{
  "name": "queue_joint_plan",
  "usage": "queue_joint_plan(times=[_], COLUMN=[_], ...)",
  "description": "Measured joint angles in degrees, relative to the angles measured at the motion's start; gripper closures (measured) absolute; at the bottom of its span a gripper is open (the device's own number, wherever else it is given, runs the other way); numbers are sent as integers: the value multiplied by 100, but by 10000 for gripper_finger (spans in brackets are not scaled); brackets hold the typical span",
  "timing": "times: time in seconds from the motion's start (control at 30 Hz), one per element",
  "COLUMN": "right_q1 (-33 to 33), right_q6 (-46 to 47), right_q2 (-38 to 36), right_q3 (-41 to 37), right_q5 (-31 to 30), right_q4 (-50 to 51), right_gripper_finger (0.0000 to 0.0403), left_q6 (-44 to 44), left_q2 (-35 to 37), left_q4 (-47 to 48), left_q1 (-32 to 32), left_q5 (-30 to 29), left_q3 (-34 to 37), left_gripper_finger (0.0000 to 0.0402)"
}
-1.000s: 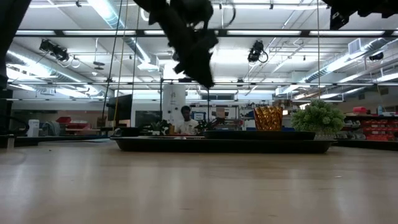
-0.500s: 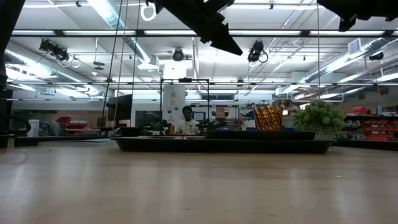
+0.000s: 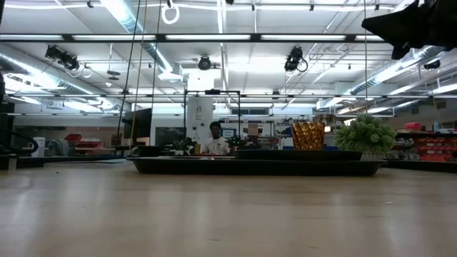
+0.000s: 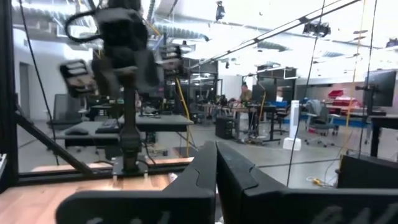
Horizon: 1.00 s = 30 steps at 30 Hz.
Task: Pick and place plate/cup/fork/spoon on tray
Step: Return to Home Position
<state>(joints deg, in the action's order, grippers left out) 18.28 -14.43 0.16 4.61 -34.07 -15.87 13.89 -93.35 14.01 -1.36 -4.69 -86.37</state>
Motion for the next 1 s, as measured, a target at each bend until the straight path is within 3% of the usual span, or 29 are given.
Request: queue_joint_plan(times=[0.27, 0.43, 0.7, 1.0], right_q1=[-250, -456, -694, -697], right_q6=[426, 673, 1256, 1243], right_q2=[11, 11, 38, 46], right_q3=[-428, -427, -427, -427], right_q5=[223, 221, -642, -666], right_q4=[-413, -308, -303, -363], right_gripper_finger=[398, 398, 388, 380], left_q6=[-129, -231, -315, -453], left_q2=[448, 1128, 2854, 4510], left_q4=[600, 492, -1155, -3378], left_q1=[-537, -710, -762, -753], left_q5=[-28, -316, -451, -452], left_q3=[399, 1322, 3656, 5929], left_gripper_finger=[290, 316, 357, 379])
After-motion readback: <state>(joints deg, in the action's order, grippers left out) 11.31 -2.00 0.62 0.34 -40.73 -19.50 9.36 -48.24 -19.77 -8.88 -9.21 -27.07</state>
